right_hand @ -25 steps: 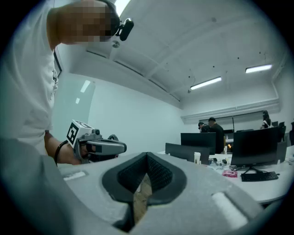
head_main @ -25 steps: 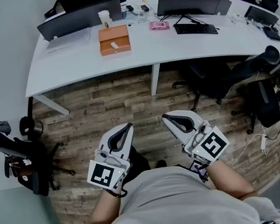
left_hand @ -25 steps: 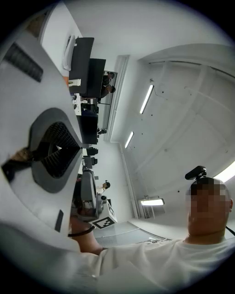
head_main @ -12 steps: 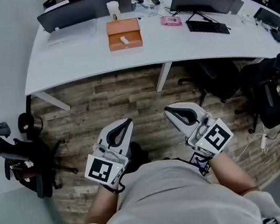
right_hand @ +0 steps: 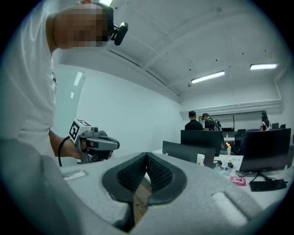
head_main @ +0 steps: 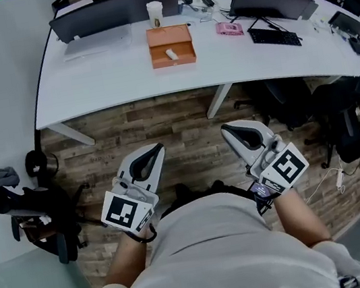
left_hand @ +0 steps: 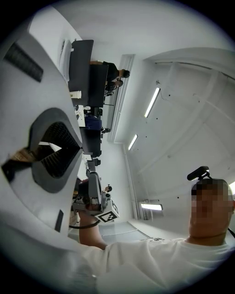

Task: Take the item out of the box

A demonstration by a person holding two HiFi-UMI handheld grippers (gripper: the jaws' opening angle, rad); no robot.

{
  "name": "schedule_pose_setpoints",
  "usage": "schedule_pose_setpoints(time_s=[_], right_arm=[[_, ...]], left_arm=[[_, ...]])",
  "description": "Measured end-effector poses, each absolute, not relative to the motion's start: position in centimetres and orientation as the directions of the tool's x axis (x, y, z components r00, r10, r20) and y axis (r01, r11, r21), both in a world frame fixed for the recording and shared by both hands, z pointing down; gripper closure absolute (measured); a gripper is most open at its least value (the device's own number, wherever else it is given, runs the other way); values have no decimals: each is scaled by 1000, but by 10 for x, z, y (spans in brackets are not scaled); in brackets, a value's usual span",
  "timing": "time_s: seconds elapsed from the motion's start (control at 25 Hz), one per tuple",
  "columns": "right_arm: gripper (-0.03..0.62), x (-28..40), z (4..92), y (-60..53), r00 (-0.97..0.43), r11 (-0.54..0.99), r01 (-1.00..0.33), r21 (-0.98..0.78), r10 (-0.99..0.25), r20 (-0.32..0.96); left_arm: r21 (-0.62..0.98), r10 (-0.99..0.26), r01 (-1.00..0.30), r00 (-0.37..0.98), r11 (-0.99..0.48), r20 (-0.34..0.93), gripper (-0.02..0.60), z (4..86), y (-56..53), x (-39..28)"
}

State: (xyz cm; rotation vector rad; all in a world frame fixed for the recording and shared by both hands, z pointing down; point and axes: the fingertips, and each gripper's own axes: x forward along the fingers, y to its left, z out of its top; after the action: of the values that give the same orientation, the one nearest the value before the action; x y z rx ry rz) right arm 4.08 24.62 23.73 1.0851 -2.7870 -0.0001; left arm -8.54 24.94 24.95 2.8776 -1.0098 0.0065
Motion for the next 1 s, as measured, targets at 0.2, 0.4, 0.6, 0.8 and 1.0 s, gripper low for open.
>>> schedule_pose_setpoints(time_s=[0.2,0.4,0.6,0.8,1.0], right_arm=[[592,32,239,231,-725,737,-674,52,-674,143],[592,32,245,212,-730,739,-673,33,-671,134],[592,31,248,183,-750,757,-653,22,-651,119],[592,33,256,144,-764,771,-637,10,-633,122],[592,47,264,99,-769,776,-631,-7,-624,138]], left_arm=[[101,-629,-628,777,-772,31,583,251,237,-97],[108,-644,-644,764,-757,40,583,255,227,-101],[110,-666,-667,744,-737,47,583,257,207,-101],[121,-684,-686,727,-718,64,583,265,173,-102],[129,-694,-696,716,-706,66,583,270,130,-90]])
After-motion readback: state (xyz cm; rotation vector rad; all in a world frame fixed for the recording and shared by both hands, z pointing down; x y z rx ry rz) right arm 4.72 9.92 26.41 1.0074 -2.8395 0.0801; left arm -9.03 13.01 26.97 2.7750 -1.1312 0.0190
